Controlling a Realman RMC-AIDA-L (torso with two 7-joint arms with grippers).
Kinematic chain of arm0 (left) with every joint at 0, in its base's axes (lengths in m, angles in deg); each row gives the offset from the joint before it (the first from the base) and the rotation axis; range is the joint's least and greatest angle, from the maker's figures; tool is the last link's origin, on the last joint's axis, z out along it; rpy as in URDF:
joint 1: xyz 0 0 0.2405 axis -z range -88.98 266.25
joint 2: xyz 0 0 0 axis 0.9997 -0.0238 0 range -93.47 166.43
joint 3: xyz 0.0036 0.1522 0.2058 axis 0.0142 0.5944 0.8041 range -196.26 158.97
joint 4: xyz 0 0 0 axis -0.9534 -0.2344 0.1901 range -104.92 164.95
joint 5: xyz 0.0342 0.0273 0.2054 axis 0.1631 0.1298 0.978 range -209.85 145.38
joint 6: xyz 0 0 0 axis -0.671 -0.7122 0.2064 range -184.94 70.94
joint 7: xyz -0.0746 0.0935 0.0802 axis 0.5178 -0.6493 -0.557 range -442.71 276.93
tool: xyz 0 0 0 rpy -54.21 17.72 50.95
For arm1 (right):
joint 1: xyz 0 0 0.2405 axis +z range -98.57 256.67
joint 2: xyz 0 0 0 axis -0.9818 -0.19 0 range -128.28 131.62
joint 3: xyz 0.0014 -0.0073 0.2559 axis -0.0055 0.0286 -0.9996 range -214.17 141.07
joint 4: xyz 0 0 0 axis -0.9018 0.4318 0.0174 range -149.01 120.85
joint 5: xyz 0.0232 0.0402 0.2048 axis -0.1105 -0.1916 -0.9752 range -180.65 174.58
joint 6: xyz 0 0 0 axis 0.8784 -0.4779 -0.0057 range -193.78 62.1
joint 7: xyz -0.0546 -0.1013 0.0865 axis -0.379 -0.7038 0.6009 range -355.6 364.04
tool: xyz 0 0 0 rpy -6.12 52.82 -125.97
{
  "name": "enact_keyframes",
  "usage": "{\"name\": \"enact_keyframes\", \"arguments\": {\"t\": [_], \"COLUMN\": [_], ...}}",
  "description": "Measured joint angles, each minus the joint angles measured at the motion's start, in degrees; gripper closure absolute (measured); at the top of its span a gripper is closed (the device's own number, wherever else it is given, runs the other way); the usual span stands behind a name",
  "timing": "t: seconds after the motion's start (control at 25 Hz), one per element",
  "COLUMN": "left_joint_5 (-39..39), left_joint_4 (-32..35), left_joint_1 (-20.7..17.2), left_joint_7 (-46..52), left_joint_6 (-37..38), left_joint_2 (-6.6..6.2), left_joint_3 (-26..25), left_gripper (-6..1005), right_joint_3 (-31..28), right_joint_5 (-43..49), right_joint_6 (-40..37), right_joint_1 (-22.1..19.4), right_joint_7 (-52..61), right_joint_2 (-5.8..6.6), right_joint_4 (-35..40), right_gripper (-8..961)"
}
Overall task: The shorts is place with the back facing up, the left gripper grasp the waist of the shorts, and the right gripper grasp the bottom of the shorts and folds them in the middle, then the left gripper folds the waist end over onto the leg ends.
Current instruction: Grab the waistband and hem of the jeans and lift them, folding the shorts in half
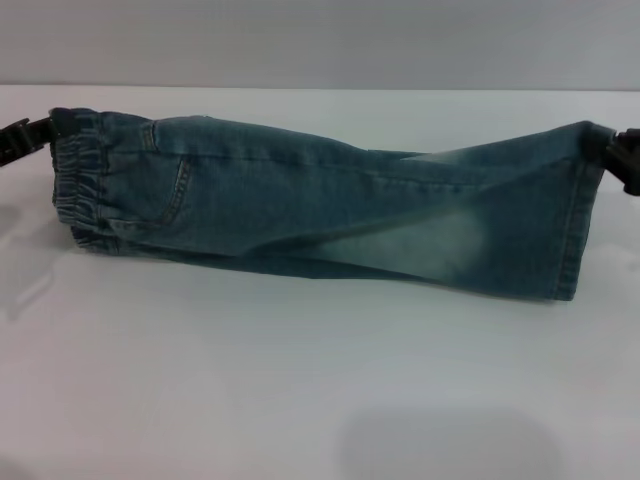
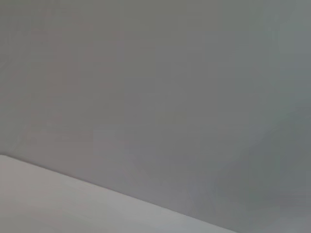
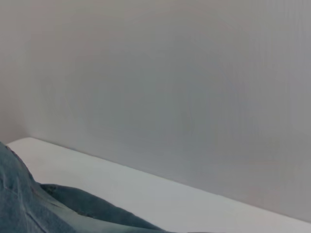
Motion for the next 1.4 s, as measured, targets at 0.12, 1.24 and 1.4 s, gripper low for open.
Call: {"name": "enact_keyframes", "arguments": {"t": [0.12, 1.24, 1.4], "left_joint_5": [0.03, 0.05, 0.08], "left_joint_4": [0.0, 0.17, 0.15], "left_joint_1": [0.03, -0.25, -0.03], "left_joint_7": [-0.08, -1.43, -1.42], "left_joint_6": [-1.26, -8.03, -10.11], "left_joint_2": [0.4, 2.2, 2.44], "left_joint_3": [0.42, 2.66, 4.23], "left_gripper": [805, 789, 787], "right_joint_3": [0.01, 0.09, 0.14], "right_joint_5": [-0.01, -4.82, -4.67], "right_joint_6": [2.39, 16.89, 17.04], "right_joint_1": [0.43, 3.87, 3.93], "right_joint_7": [-1.73, -8.59, -9.65], "right_joint_2": [-0.45, -3.01, -2.79], "right_joint_4": [-1.99, -8.32, -9.21], "right_gripper": [955, 954, 954]}}
